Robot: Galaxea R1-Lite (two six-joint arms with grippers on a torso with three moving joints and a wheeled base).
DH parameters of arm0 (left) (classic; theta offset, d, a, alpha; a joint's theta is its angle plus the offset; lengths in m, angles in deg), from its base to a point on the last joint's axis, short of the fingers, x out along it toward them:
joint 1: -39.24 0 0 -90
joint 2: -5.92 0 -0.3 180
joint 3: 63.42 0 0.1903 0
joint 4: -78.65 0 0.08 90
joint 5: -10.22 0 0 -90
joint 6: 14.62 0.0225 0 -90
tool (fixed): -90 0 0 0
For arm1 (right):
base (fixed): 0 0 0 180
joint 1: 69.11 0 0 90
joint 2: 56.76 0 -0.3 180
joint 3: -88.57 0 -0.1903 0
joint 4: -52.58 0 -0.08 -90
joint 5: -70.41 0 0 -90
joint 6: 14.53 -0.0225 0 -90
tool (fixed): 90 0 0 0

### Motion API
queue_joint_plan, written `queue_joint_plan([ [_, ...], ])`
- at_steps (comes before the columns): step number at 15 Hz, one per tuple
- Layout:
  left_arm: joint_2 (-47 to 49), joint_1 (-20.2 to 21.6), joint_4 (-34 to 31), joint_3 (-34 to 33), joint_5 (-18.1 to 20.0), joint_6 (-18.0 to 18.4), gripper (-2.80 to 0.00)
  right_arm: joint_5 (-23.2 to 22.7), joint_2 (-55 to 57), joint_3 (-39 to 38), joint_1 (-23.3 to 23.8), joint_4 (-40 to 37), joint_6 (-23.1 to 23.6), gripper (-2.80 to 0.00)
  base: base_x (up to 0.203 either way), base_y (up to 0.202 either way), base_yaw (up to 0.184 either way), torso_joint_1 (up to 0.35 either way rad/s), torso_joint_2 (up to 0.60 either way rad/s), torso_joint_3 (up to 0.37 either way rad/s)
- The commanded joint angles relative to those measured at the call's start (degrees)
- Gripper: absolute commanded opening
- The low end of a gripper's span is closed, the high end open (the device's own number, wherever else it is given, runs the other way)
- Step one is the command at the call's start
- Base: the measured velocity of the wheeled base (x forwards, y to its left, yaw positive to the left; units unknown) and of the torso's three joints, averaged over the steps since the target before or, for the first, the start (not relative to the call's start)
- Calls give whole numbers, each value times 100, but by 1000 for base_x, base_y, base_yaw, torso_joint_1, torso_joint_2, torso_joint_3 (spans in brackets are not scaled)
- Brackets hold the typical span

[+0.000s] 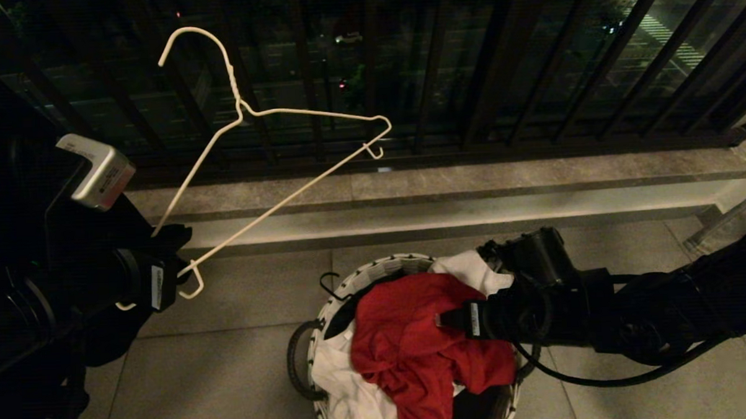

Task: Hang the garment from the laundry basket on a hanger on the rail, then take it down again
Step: Pick up clothes from the basket

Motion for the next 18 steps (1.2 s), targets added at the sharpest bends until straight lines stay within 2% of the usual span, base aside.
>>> queue_joint_plan([
  [1, 16, -1, 14, 4, 1, 11, -280, -3, 84, 18, -2, 11, -10, -280, 0, 0, 0, 0, 0, 0],
  [7, 34, -1, -3, -1, -16, 20, -280, 136, -661, -512, -124, -34, 61, -280, 0, 0, 0, 0, 0, 0],
  [11, -6, -1, -12, -19, -139, 134, -280, 126, -1198, -789, -226, -687, 178, -280, 0, 0, 0, 0, 0, 0],
  [14, 16, -1, -12, -27, -139, 134, -280, 115, -1241, -854, -267, -819, 218, -280, 0, 0, 0, 0, 0, 0],
  [16, 25, -1, -21, -27, -139, 134, -280, 110, -1235, -971, -313, -1217, 610, -280, 0, 0, 0, 0, 0, 0],
  [18, 51, -1, -12, -27, -148, 134, -280, 117, -1193, -1042, -462, -1545, 766, -280, 0, 0, 0, 0, 0, 0],
])
